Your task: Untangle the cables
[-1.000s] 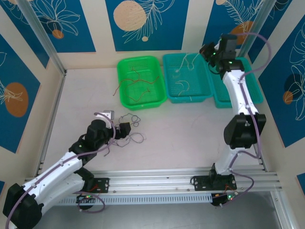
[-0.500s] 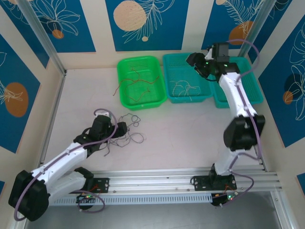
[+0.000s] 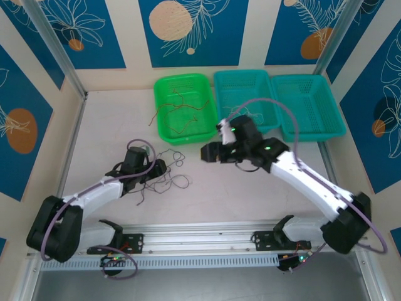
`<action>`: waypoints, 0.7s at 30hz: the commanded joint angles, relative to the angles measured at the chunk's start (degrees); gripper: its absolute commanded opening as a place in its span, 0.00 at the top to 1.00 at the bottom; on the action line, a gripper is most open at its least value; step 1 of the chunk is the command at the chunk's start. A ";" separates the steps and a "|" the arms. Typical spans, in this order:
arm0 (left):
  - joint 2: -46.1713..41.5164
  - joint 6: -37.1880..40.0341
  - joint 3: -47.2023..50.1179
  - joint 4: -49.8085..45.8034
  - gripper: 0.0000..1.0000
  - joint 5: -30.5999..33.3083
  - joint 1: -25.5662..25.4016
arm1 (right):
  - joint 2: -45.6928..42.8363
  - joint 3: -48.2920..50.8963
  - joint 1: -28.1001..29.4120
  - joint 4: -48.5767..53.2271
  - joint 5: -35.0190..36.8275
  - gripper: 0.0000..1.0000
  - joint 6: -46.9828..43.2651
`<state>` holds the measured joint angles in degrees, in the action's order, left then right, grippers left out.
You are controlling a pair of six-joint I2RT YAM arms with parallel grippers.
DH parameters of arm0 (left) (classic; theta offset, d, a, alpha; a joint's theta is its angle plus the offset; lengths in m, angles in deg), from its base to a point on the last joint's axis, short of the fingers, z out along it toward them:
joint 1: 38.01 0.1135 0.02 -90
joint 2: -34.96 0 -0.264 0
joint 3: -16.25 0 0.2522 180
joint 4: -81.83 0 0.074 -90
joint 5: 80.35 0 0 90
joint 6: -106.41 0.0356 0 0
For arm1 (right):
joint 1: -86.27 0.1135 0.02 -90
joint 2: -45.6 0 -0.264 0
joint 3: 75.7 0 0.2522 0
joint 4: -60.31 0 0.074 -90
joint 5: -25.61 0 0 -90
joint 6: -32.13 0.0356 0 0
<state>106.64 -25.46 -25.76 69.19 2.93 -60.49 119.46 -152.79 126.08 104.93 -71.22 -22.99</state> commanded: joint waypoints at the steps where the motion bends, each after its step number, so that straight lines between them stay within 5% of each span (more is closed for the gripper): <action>1: 3.91 -0.67 -1.45 4.40 0.46 -8.20 0.52 | 6.92 -0.58 4.07 0.02 3.03 0.38 -1.86; 10: 9.58 2.22 -0.25 3.54 0.99 -7.65 0.51 | 22.13 -0.17 4.40 -3.32 5.63 0.59 -7.96; 21: 10.58 6.18 1.42 5.80 1.00 -5.76 0.51 | 30.37 -1.56 5.01 -4.62 -2.92 0.56 -18.96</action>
<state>116.19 -20.89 -25.04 74.24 -3.65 -60.47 149.89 -154.28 130.52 101.43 -71.36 -38.36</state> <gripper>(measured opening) 0.044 0.437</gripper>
